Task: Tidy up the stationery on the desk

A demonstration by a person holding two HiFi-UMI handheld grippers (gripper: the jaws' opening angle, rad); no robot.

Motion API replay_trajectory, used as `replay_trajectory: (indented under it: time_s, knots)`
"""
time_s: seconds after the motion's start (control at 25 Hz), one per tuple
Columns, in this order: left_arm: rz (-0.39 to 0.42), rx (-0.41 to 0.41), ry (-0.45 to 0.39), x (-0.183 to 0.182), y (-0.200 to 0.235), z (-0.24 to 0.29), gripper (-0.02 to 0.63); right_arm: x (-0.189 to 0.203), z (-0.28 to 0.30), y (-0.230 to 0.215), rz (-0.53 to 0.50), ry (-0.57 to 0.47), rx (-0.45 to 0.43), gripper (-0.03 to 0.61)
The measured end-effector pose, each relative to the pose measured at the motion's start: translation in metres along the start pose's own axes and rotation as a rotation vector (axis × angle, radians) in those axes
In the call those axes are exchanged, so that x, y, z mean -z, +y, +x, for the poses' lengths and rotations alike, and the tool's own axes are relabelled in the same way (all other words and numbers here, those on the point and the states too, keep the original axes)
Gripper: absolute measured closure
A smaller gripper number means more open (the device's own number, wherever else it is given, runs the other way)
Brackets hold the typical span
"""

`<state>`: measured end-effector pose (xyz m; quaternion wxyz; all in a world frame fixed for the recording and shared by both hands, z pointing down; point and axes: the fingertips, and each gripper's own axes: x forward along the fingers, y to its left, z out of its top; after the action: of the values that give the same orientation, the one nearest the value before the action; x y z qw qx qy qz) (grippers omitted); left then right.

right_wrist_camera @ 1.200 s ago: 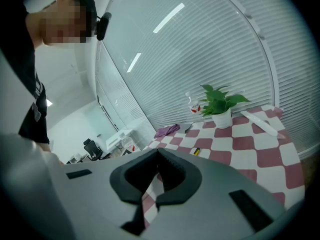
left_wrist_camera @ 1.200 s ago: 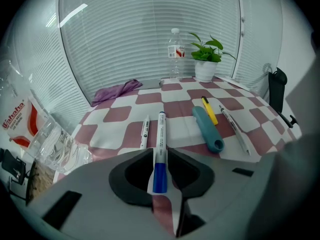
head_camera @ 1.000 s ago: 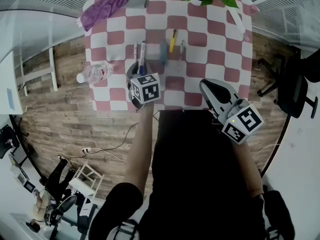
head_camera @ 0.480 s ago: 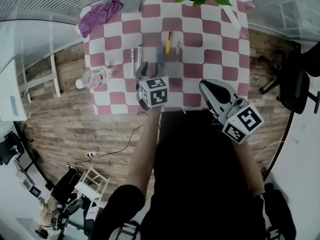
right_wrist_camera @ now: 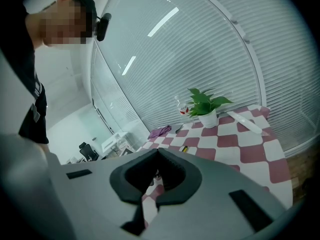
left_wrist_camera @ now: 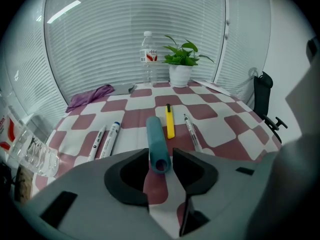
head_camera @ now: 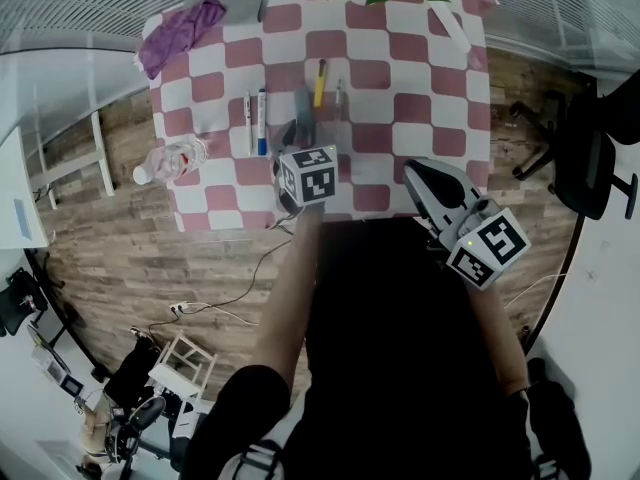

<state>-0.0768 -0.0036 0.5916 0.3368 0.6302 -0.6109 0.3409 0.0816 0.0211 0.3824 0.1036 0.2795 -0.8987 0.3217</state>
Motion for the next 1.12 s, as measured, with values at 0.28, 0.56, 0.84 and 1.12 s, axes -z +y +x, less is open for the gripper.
replay_trajectory:
  time_s: [0.28,0.56,0.84,1.12]
  knots:
    - [-0.009,-0.044,0.011,0.005,0.002,0.006,0.460,0.004,-0.003,-0.004,0.011,0.011,-0.025,0.557]
    - [-0.021,-0.059,0.009,0.006,0.003,0.005,0.465,0.005,-0.006,-0.009,0.011,0.015,-0.043,0.557]
    - [-0.019,-0.073,0.003,0.009,0.008,-0.006,0.466,0.003,-0.006,-0.007,-0.002,0.015,-0.075,0.557]
    - [-0.022,-0.092,0.010,0.018,0.025,-0.016,0.466,0.002,-0.001,-0.001,-0.018,0.023,-0.105,0.557]
